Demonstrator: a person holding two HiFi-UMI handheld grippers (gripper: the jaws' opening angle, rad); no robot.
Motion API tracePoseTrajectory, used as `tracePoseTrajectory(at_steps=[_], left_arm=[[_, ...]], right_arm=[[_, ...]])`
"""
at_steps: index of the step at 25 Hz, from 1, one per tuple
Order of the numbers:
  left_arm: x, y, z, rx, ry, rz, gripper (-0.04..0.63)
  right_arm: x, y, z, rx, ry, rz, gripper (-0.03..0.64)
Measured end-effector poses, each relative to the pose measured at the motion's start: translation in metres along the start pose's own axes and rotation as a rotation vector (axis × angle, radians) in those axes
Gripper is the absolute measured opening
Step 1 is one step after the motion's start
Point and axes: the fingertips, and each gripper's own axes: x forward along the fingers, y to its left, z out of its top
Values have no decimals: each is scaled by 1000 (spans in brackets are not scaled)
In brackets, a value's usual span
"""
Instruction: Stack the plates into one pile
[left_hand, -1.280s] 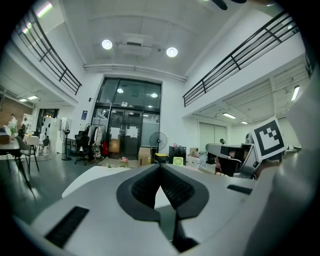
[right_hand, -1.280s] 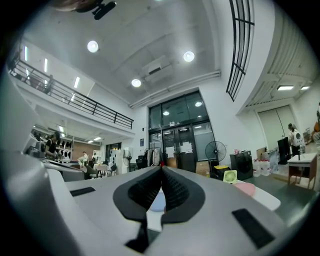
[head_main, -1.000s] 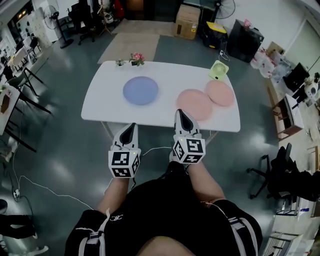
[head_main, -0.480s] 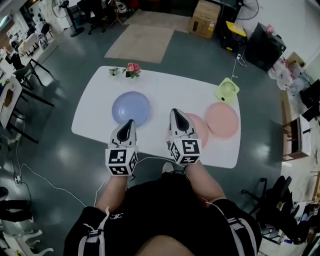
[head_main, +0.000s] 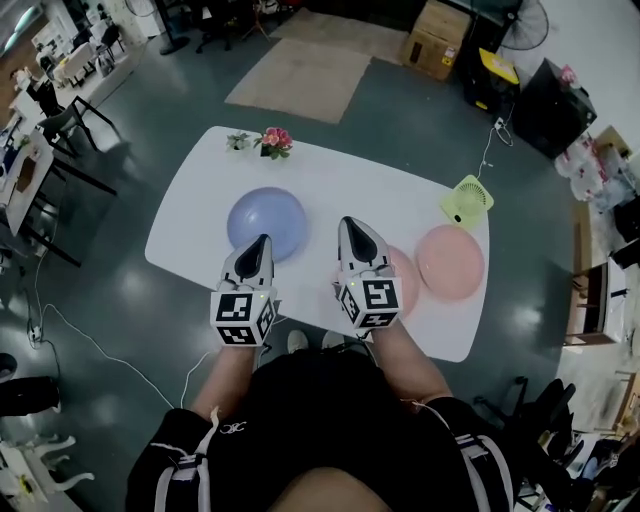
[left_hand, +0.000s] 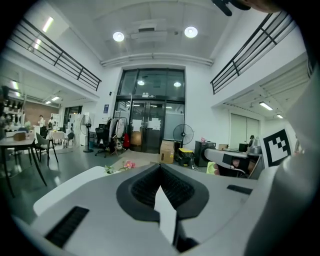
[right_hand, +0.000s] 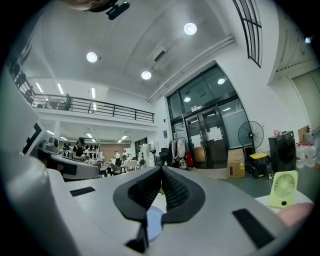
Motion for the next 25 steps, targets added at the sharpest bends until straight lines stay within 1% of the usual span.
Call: tracePoseTrajectory(at_steps=[1,3,4,7,9,11,14,17,21,25], left_arm=[[1,4,0,-1,3,6,14],[2,14,0,0,4,22,14],[2,21,0,-2,2,32,14],[-3,43,-4,-21,1,65,14],[-7,60,-9,-35,8,90,14],[-14,77,-15,-55,15,120,14],[-26,100,-28,-77,22,170,14],[-36,119,-44,-96,42,217,14],[-52,141,-62,-129,67,281,14],[-66,159,-73,-152,81,333,14]], right_arm=[[5,4,0,7,-5,25,19],[18,15,-2,8,-3,89,135],[26,21,-5,0,7,117,158],[49,45,-17,-35,45,185,195],[64,64,-30,-62,83,237,203],[78,88,-49,-101,140,308,207],[97,125,-91,-179,245,432,212],[108,155,-143,-271,372,552,212],[113,178,-216,-405,546,698,212],[115,183,-274,-523,686,794,212]])
